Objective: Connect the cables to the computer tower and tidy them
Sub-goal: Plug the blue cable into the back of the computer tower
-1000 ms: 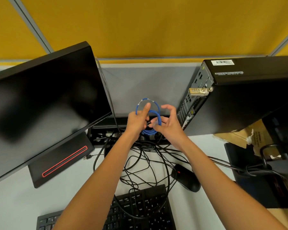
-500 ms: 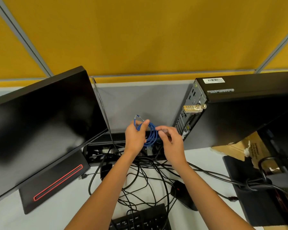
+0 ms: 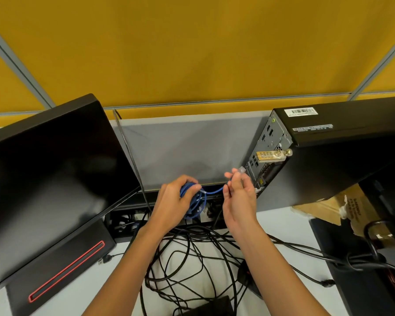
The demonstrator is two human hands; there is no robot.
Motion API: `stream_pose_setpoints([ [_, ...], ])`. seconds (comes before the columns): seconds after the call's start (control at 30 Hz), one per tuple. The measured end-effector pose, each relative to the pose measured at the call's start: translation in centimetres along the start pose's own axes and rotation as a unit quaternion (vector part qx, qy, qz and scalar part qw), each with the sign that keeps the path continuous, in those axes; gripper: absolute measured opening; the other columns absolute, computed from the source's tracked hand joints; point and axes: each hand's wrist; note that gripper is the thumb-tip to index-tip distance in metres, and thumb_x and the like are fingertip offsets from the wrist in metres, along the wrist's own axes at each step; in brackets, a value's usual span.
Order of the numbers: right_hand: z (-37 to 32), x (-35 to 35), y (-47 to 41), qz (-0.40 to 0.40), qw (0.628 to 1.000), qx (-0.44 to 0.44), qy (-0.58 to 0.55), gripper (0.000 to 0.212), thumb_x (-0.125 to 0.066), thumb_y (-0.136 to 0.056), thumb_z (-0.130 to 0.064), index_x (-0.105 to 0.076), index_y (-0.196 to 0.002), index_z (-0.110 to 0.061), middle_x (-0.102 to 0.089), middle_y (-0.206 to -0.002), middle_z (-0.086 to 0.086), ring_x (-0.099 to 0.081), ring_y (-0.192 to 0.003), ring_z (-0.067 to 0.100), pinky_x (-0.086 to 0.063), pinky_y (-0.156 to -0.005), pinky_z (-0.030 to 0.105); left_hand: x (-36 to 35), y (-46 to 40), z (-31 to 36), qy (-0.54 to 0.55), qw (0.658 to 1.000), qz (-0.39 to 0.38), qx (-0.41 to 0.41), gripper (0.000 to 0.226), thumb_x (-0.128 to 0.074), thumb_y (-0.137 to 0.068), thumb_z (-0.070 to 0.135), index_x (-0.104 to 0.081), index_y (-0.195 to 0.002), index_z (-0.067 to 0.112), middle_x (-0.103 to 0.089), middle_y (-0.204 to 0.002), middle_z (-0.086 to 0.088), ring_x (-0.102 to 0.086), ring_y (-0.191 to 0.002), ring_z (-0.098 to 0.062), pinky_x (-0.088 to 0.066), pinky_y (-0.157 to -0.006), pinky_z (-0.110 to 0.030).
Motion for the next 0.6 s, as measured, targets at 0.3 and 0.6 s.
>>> stream_pose_setpoints([
  [0.3,2.8,-0.6,-0.4,0.084,0.966,0.185,0.163,0.021,-0.032,-0.105,-0.02,-0.044,-0.087,-0.019,-0.042,-0.07,0.001,-0.041,-0.057,0.004,-0.04,-0.057,0.014,-1.4,0.5,-3.0,-0.196,0.977,0.038,-0.08,0.035,-0.042,-0.093,0.049,-0.065,-0.107,0.027,-0.071,-0.08,0.01,-0.067,-0.065,-0.011,-0.049,-0.053,-0.027],
  [0.6,2.7,-1.4,-1.5,0.072,0.986,0.147,-0.005,0.031,-0.032,-0.105,-0.023,-0.059,-0.1,-0.009,-0.068,-0.08,0.006,-0.062,-0.069,0.01,-0.052,-0.075,0.023,-3.5,0.8,-3.4,-0.11,0.982,0.132,-0.083,0.04,-0.036,-0.098,0.041,-0.065,-0.107,0.016,-0.067,-0.076,0.01,-0.059,-0.057,-0.006,-0.045,-0.048,-0.022],
])
Point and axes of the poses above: each hand's wrist, its own y-axis away from the middle knuckle, its own x-axis out of the back of the hand, z = x × y
